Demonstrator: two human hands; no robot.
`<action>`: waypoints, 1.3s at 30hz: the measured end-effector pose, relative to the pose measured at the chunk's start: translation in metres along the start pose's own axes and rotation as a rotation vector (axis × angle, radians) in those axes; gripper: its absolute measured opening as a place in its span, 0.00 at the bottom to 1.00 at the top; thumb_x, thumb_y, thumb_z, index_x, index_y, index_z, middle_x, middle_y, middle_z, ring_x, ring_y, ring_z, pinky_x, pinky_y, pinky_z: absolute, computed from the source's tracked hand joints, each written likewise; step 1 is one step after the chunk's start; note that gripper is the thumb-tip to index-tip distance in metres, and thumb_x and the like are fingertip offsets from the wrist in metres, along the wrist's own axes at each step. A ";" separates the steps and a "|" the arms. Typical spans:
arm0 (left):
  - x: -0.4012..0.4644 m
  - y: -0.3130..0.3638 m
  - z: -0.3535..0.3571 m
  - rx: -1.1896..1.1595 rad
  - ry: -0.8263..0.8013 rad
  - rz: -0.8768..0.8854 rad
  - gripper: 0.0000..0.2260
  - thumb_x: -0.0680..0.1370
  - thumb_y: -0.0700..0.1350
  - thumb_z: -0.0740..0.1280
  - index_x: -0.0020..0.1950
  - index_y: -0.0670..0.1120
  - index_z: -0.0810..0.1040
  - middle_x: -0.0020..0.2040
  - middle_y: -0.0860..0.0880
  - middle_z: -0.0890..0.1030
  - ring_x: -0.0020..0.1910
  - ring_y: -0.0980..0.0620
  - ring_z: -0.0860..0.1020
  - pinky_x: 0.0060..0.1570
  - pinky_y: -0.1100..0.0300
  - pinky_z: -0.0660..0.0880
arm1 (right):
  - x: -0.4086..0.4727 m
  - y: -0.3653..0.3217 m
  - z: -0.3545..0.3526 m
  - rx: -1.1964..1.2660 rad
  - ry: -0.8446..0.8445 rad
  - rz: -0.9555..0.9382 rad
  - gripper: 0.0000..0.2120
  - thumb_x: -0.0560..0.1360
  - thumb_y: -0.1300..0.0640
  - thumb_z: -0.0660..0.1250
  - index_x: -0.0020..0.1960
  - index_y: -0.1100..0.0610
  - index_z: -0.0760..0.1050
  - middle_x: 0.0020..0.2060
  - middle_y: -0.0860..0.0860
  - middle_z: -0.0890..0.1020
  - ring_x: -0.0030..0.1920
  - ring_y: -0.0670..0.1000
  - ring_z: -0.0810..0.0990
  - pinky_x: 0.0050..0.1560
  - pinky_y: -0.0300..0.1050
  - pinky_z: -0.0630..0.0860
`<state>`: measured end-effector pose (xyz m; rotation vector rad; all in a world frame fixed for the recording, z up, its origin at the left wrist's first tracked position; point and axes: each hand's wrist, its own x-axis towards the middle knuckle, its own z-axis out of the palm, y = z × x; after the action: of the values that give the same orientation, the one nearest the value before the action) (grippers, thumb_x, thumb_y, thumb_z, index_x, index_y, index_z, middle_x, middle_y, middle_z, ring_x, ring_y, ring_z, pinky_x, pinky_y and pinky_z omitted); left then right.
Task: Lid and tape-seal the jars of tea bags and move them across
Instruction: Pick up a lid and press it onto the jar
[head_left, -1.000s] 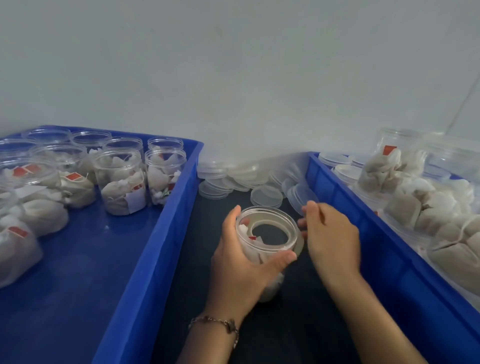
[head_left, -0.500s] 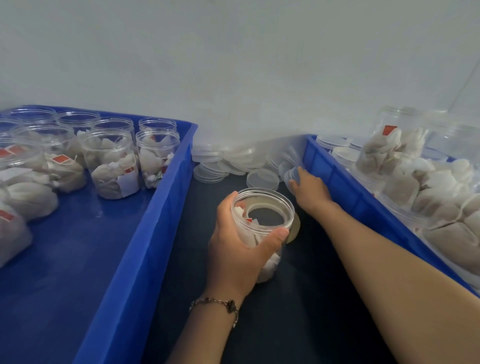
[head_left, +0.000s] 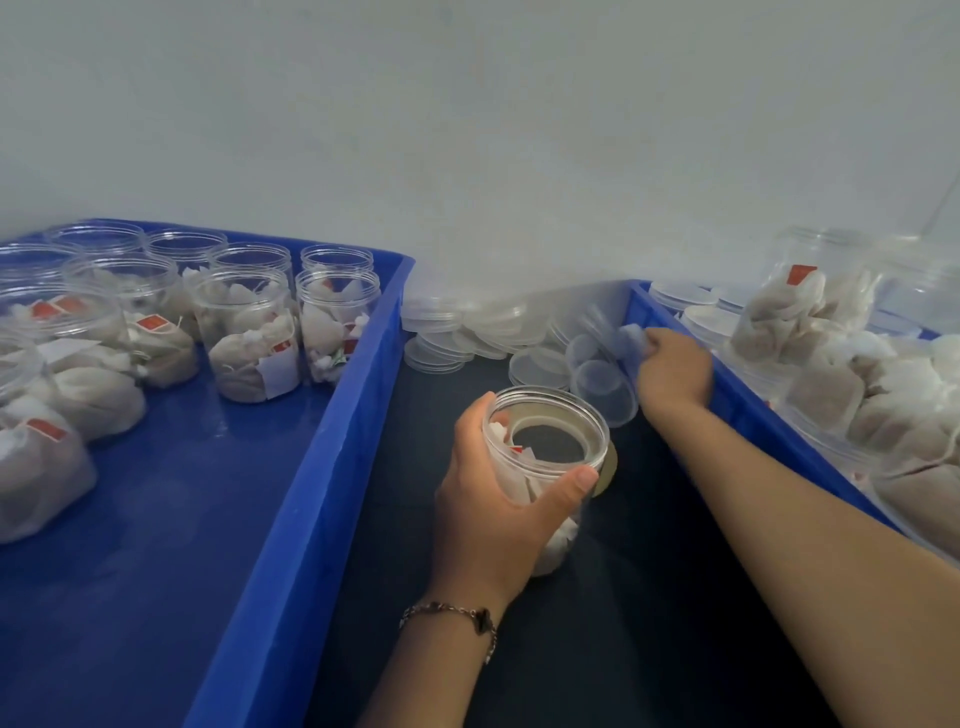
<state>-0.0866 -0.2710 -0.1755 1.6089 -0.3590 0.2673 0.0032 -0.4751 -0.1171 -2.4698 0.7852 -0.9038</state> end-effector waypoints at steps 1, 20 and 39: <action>0.000 0.000 0.000 0.004 -0.005 -0.009 0.38 0.56 0.70 0.67 0.63 0.67 0.59 0.55 0.69 0.70 0.55 0.76 0.69 0.49 0.79 0.67 | -0.004 -0.005 -0.009 0.073 0.071 0.045 0.12 0.80 0.63 0.56 0.56 0.59 0.77 0.51 0.57 0.79 0.46 0.54 0.74 0.41 0.47 0.69; 0.003 0.000 0.002 0.007 -0.041 -0.033 0.47 0.56 0.67 0.68 0.72 0.66 0.52 0.62 0.62 0.71 0.51 0.75 0.69 0.42 0.84 0.64 | -0.167 -0.038 -0.101 0.040 0.074 -1.032 0.14 0.70 0.61 0.61 0.48 0.57 0.84 0.45 0.50 0.85 0.47 0.49 0.84 0.51 0.42 0.76; 0.003 -0.006 0.007 -0.061 -0.015 -0.096 0.55 0.50 0.72 0.71 0.73 0.61 0.51 0.58 0.67 0.69 0.57 0.65 0.71 0.47 0.74 0.67 | -0.099 -0.069 -0.100 0.242 -0.358 -0.563 0.24 0.68 0.31 0.58 0.63 0.32 0.70 0.56 0.34 0.76 0.57 0.39 0.72 0.55 0.36 0.68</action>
<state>-0.0817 -0.2776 -0.1804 1.5634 -0.2978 0.1703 -0.1025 -0.3776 -0.0543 -2.5539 -0.1439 -0.6413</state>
